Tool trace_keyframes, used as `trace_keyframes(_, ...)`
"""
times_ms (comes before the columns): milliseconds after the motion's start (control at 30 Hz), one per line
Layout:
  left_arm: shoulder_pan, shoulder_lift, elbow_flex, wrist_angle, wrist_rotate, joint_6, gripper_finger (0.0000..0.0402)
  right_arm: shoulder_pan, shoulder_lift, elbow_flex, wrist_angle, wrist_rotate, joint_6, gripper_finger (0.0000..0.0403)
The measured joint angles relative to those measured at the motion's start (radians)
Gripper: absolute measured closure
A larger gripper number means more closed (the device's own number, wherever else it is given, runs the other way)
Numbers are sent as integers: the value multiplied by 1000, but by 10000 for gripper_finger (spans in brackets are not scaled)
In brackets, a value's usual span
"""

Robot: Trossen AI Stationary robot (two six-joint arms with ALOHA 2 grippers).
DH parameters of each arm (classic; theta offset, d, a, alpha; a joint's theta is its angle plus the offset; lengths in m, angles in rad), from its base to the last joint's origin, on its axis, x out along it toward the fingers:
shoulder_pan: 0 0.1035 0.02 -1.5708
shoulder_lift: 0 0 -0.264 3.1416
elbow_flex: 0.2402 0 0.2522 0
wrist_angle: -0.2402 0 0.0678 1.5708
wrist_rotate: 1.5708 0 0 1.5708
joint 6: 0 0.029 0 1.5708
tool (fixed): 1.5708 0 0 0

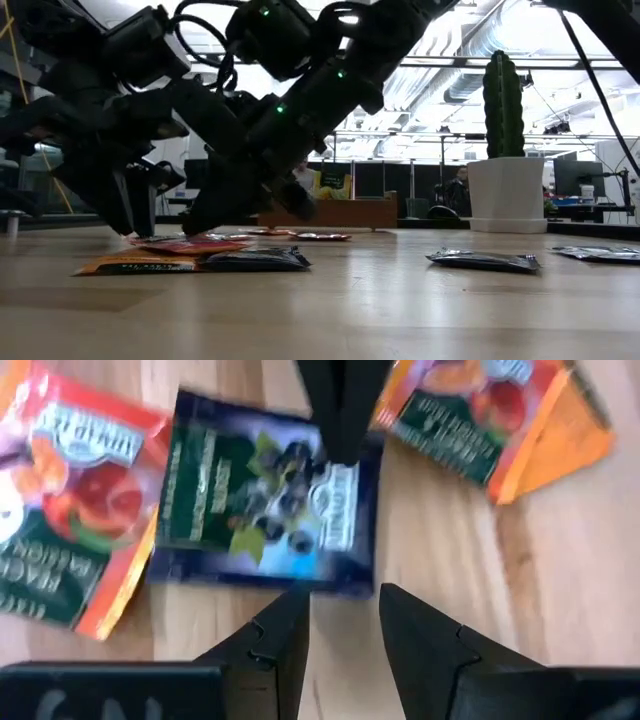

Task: Pick & Place Tea
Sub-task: Put the purple tea bag in the left compartment of the organizer

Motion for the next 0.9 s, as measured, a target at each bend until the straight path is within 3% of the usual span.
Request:
trace_keyframes(567,1,-1,0,-2,-149,-109,280,21,19,3,-72,-70,4,403)
trace_keyframes(900,0,-1,0,7,-86,-323,280,21,19,2,-76,-65,1,403)
